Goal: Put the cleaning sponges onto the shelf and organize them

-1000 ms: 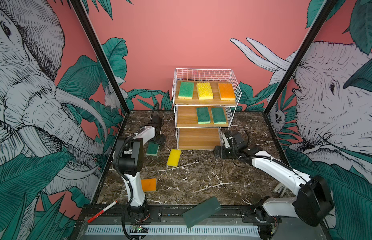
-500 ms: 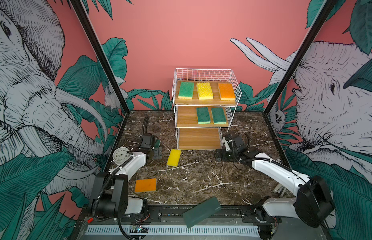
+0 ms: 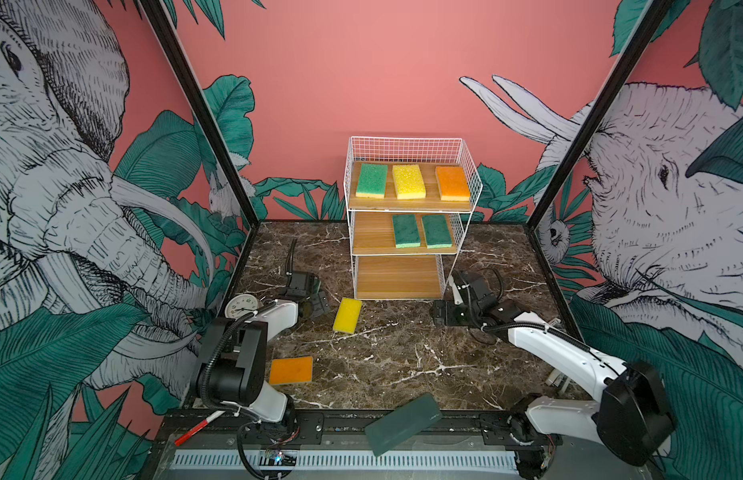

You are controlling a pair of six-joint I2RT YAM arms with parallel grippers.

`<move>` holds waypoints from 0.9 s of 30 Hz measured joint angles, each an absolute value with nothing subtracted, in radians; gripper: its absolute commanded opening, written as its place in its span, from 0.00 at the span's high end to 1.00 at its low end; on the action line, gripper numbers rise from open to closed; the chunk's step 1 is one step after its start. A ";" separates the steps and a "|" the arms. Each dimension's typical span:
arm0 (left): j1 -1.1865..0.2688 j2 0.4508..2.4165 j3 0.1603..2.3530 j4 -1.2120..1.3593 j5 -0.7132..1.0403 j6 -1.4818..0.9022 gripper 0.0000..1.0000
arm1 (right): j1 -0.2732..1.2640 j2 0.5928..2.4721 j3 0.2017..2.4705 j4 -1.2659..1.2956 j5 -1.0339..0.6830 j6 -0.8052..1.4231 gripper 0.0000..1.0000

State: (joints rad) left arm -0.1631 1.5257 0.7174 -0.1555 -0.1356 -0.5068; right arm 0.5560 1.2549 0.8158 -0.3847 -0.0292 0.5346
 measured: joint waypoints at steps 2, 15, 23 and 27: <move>-0.163 1.520 0.717 -0.155 -0.143 -0.507 0.01 | 0.556 1.253 0.815 -0.380 -0.025 0.535 0.02; -0.162 1.567 0.789 -0.225 -0.225 -0.497 0.01 | 0.556 1.255 0.801 -0.364 -0.023 0.539 0.01; -0.126 1.662 0.906 -0.264 -0.169 -0.395 0.04 | 0.556 1.255 0.795 -0.361 -0.023 0.546 0.01; -0.121 1.679 0.929 -0.287 -0.126 -0.365 0.04 | 0.556 1.255 0.796 -0.362 -0.023 0.546 0.01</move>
State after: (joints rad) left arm -0.1207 1.6791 0.9287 -0.2874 -0.1257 -0.3649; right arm 0.5560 1.2552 0.7956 -0.3618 -0.0235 0.5461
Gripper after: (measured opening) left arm 0.958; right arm 0.986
